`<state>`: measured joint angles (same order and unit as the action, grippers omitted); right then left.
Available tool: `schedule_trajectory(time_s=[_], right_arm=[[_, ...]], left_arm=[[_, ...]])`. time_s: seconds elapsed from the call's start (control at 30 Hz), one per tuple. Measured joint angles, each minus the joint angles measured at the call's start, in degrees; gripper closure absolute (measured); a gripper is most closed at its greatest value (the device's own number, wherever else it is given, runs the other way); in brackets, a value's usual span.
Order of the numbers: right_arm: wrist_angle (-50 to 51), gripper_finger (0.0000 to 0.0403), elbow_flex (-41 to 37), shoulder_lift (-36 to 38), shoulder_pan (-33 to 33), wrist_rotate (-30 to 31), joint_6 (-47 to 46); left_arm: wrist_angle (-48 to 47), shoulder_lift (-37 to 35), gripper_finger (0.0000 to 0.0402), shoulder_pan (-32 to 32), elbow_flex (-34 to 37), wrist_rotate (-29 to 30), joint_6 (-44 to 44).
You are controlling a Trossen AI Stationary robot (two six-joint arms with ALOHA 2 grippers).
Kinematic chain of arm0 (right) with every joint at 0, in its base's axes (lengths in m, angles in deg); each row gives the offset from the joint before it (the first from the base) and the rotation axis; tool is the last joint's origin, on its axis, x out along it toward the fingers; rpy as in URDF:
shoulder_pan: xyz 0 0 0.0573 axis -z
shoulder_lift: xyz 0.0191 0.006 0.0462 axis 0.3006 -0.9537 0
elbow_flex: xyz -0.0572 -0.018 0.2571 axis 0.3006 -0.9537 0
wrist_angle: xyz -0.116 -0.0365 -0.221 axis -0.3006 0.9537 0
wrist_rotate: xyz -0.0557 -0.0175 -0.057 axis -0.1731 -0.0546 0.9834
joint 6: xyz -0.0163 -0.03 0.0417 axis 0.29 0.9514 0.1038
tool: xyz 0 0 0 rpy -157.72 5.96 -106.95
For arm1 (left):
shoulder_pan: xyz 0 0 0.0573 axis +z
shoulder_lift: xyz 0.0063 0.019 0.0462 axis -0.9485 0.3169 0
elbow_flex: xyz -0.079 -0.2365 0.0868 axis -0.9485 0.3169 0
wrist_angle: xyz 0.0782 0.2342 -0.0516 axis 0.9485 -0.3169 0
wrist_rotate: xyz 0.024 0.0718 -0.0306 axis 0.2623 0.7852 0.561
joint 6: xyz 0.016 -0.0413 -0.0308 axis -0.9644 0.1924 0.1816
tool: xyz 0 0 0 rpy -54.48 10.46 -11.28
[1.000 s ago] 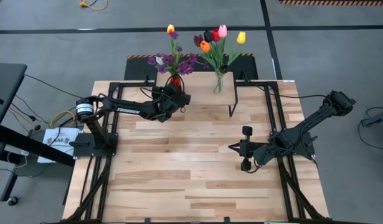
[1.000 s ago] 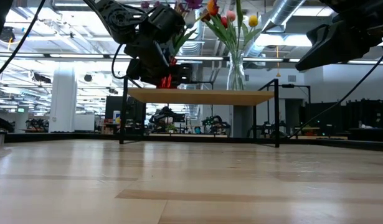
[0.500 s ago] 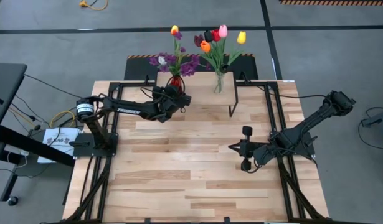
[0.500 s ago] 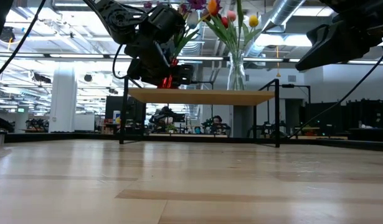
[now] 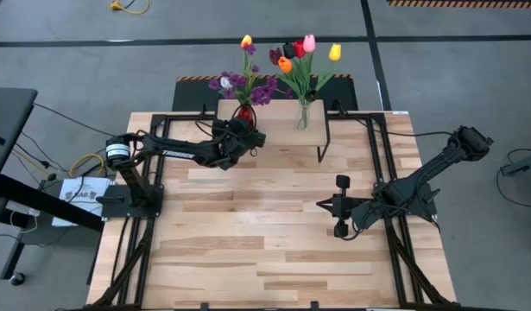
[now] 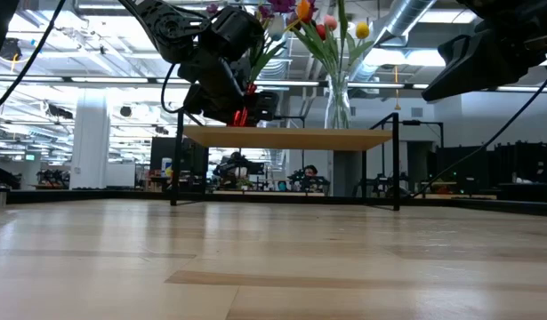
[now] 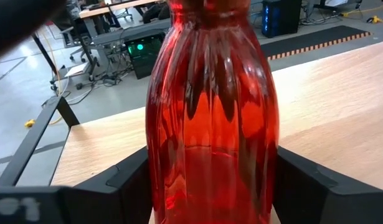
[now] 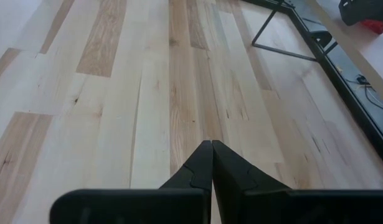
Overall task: Pick and place flowers into a vace then onto a shelf
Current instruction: Put the red vase filled with flowers on the shelf
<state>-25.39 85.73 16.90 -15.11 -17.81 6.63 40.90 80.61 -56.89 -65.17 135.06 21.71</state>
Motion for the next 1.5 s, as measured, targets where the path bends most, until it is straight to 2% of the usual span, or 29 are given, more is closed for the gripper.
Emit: schedule_trajectory(time_s=[0.33, 0.6, 0.93, 1.5], right_arm=[[0.0, 0.0403, 0.0, 0.0, -0.02, -0.02, -0.02], [0.0, 0.0403, 0.0, 0.0, 0.0, -0.02, -0.04], [0.0, 0.0403, 0.0, 0.0, -0.02, 0.0, -0.04], [0.04, 0.0403, 0.0, 0.0, 0.0, 0.0, -0.02]], left_arm=[[-0.44, 0.0, 0.0113, 0.09, 0.0, -0.52, -0.28], [-0.62, 0.0, 0.0111, 0.09, 0.0, -1.26, -0.79], [-0.22, 0.17, 0.011, -0.24, 0.04, -6.43, -1.44], [-0.44, 0.11, 0.011, -1.46, 0.04, -3.38, -3.91]])
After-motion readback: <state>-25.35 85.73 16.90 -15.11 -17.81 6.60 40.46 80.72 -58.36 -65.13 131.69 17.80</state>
